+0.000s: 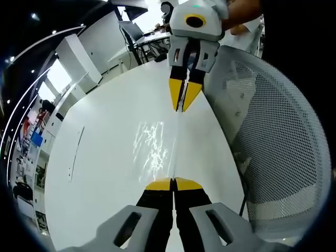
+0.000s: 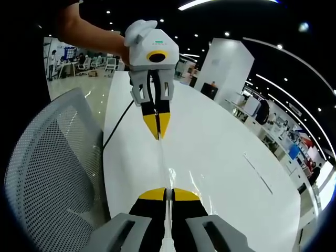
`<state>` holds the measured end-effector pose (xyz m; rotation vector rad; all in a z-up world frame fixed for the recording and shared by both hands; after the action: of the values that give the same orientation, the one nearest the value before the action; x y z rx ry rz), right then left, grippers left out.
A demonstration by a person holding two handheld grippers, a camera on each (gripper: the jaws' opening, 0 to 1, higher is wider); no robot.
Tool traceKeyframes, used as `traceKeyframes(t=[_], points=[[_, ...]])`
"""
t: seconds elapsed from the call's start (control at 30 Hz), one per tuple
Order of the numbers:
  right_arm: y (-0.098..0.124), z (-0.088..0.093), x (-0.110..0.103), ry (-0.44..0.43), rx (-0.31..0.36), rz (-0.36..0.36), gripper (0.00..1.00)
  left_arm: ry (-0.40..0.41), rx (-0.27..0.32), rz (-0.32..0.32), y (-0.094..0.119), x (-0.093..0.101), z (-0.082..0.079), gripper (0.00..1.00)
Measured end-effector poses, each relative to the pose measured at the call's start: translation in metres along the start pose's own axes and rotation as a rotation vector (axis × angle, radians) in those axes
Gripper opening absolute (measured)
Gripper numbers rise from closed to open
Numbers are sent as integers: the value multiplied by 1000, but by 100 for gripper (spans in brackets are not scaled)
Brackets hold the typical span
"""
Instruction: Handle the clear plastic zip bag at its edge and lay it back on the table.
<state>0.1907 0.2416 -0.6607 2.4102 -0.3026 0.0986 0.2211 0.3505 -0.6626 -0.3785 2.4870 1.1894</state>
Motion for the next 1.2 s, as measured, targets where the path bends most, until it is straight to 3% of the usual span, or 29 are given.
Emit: traceKeyframes(t=[1.2], points=[[2,4,-1,-12,-4,0,0,10,-5,-4,1,-2,5,0]])
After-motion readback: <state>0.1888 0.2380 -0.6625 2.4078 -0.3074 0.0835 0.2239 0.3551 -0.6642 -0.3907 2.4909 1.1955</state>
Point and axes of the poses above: the point that each gripper's makers call its tool centre point, and the gripper's own axes: y roughly backward along the fingers, x roughly to its right, z roughly out of its underside, the point moved 2 cm from there along y, roughly backward along the fingers, and after that the axes turned 13 degrees about -z, right-handed, at the moved point
